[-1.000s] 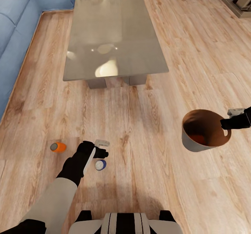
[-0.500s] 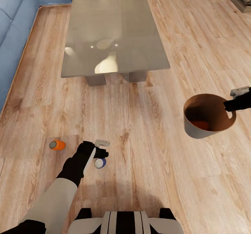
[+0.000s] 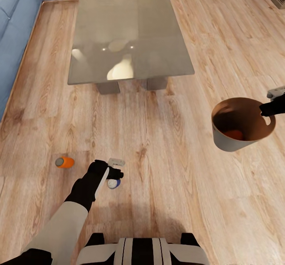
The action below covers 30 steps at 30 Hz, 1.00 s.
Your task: Put the three can of soda from the living room inside the tash can in the kitchen.
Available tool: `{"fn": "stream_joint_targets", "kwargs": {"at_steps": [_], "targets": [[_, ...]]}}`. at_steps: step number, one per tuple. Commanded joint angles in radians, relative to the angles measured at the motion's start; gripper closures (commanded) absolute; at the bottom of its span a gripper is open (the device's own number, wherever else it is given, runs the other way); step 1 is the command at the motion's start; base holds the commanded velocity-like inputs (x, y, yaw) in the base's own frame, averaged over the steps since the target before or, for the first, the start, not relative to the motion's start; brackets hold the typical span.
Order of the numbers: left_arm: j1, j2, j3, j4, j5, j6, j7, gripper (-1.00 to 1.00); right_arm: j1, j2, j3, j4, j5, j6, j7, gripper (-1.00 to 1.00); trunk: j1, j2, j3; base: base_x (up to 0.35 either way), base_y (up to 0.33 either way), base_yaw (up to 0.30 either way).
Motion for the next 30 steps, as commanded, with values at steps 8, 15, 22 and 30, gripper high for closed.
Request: {"fn": "stream_joint_targets", "kwargs": {"at_steps": [8,15,22,30], "targets": [[0.0,0.0,-0.001,0.007,0.0,0.0,-0.001,-1.0,-0.013,0.015,0.0,0.002,0.035,0.005,0.011,1.0,0.027,-0.049,-0.034,0.0,0.0,0.0],[0.0,0.0,0.0,-0.004,0.0,-0.001,-0.001,-1.0,-0.014,0.016,0.0,0.002,0.038,0.005,0.011,1.0,0.046,-0.084,-0.06,0.0,0.0,0.0],[0.001,0.0,0.005,-0.003,0.0,-0.02,0.0,-1.0,-0.012,0.015,0.0,0.002,0.04,0.005,0.011,1.0,0.046,-0.084,-0.071,-0.024,0.033,0.0],[0.001,0.0,0.005,-0.006,0.0,-0.027,0.003,-1.0,-0.012,0.011,0.0,0.002,0.04,0.005,0.011,1.0,0.046,-0.084,-0.083,-0.04,0.058,0.0]]}}
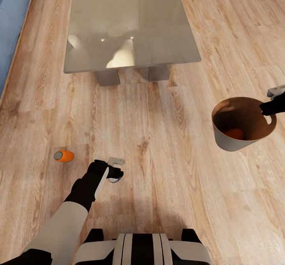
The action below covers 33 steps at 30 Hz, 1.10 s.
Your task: Put the three can of soda from the living room inside the tash can in the kitchen.
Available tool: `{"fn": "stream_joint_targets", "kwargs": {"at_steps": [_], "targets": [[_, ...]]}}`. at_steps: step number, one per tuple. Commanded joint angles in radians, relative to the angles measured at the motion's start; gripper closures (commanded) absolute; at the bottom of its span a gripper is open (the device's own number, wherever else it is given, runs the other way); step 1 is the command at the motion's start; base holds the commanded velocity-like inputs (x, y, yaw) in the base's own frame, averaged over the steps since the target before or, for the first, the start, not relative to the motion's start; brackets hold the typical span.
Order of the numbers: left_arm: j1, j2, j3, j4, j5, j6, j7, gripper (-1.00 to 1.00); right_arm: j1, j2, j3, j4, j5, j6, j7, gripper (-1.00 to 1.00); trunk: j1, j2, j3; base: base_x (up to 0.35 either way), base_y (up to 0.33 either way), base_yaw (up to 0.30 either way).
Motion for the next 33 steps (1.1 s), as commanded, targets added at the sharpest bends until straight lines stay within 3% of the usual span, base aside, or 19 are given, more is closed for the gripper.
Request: {"fn": "stream_joint_targets", "kwargs": {"at_steps": [1,16,24,33], "targets": [[0.0,0.0,0.0,0.0,0.0,0.0,0.0,-1.0,0.0,-0.001,0.0,0.0,-0.006,0.006,0.004,1.0,0.0,0.0,-0.001,-0.008,0.011,0.0],[0.0,0.0,-0.001,-0.036,0.0,-0.005,-0.002,-1.0,0.001,0.0,0.002,-0.001,-0.005,0.006,0.004,1.0,0.0,0.0,-0.024,0.079,0.045,0.0],[0.0,0.0,-0.001,-0.043,-0.003,-0.005,0.001,-1.0,0.001,0.003,0.001,-0.001,0.042,0.006,0.004,1.0,0.0,0.0,-0.036,0.004,0.002,0.0],[0.0,0.0,-0.005,-0.045,-0.007,-0.004,0.001,-1.0,0.002,0.001,0.001,-0.001,0.051,0.006,0.004,1.0,0.034,-0.063,-0.077,0.0,0.0,0.0]]}}
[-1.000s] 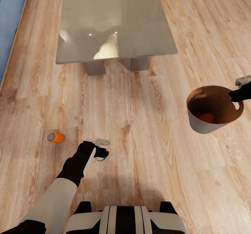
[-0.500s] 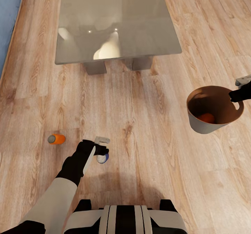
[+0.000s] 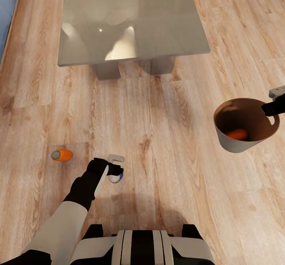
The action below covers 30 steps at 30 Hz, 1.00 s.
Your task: Put the three can of soda from the living room inside the tash can in the kitchen.
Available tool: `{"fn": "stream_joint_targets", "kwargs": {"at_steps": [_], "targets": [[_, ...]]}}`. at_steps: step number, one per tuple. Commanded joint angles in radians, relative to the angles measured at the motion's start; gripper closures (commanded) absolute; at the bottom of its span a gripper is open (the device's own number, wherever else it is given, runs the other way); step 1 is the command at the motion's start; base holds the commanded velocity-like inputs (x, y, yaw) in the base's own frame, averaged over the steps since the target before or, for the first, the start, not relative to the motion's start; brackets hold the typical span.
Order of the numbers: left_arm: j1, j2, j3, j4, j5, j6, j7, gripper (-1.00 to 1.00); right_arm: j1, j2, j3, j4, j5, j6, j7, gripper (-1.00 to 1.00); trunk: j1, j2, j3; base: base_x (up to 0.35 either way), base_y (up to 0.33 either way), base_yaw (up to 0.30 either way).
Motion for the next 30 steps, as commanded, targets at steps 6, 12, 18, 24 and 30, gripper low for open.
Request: {"fn": "stream_joint_targets", "kwargs": {"at_steps": [6,12,18,24,30], "targets": [[0.0,0.0,-0.001,-0.008,0.0,-0.001,-0.001,-1.0,0.001,0.002,0.002,0.0,0.002,0.003,0.004,1.0,0.015,-0.028,-0.021,0.0,0.0,0.0],[0.0,0.0,-0.001,-0.021,0.0,0.0,0.0,-1.0,0.002,0.0,0.001,0.0,0.003,0.003,0.004,1.0,0.015,-0.028,-0.028,0.0,0.0,0.0],[0.0,0.0,-0.002,-0.021,0.0,0.0,0.0,-1.0,0.002,-0.002,0.0,0.0,0.003,0.003,0.004,1.0,0.027,-0.049,-0.044,0.0,0.0,0.0],[0.0,0.0,-0.002,-0.022,0.0,0.0,0.0,-1.0,0.002,-0.001,-0.001,0.0,0.003,0.003,0.005,1.0,0.027,-0.049,-0.051,-0.064,0.0,0.0],[0.0,0.0,-0.002,-0.024,0.0,-0.001,-0.001,-1.0,0.003,-0.001,0.0,0.0,0.003,0.003,0.005,1.0,0.027,-0.049,-0.057,-0.195,0.0,0.0]]}}
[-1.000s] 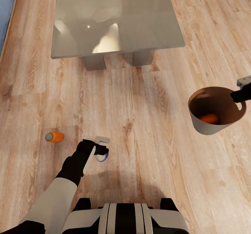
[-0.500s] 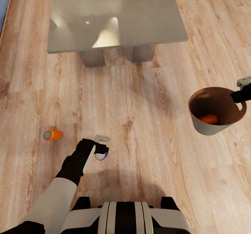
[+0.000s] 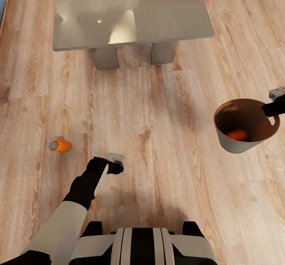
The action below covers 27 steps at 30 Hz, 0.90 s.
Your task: Put the three can of soda from the living room inside the tash can in the kitchen.
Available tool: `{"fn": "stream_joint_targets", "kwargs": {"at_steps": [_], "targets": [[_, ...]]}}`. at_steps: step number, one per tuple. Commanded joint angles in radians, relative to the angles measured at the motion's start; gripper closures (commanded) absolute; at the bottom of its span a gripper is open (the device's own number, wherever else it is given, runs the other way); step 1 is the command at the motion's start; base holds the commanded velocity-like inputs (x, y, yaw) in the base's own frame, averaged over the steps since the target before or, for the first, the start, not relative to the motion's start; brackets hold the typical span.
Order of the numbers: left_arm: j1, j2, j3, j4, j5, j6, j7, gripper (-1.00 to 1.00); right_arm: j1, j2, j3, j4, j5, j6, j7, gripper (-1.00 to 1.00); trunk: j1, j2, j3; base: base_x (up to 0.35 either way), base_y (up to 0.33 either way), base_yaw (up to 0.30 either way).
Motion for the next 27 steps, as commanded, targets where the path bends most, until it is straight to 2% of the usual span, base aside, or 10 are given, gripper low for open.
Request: {"fn": "stream_joint_targets", "kwargs": {"at_steps": [1,15,25,27], "targets": [[0.0,0.0,0.0,0.0,0.0,0.0,0.0,-1.0,0.0,0.0,0.0,0.0,-0.002,0.003,0.003,1.0,0.0,0.0,-0.001,-0.059,0.0,0.0],[0.0,0.0,0.003,-0.005,0.001,-0.018,-0.003,-1.0,0.002,-0.001,-0.001,0.0,-0.002,0.003,0.003,1.0,0.0,0.0,-0.015,0.009,0.019,0.0],[0.0,0.0,0.0,-0.042,0.0,-0.025,0.001,-1.0,0.002,-0.003,-0.001,0.0,-0.002,0.003,0.003,1.0,0.0,0.0,-0.025,0.016,0.014,0.0],[0.0,0.0,0.0,-0.042,-0.001,-0.025,0.001,-1.0,0.002,-0.004,-0.002,0.0,-0.002,0.003,0.003,1.0,0.008,-0.014,-0.033,0.002,0.001,0.0]]}}
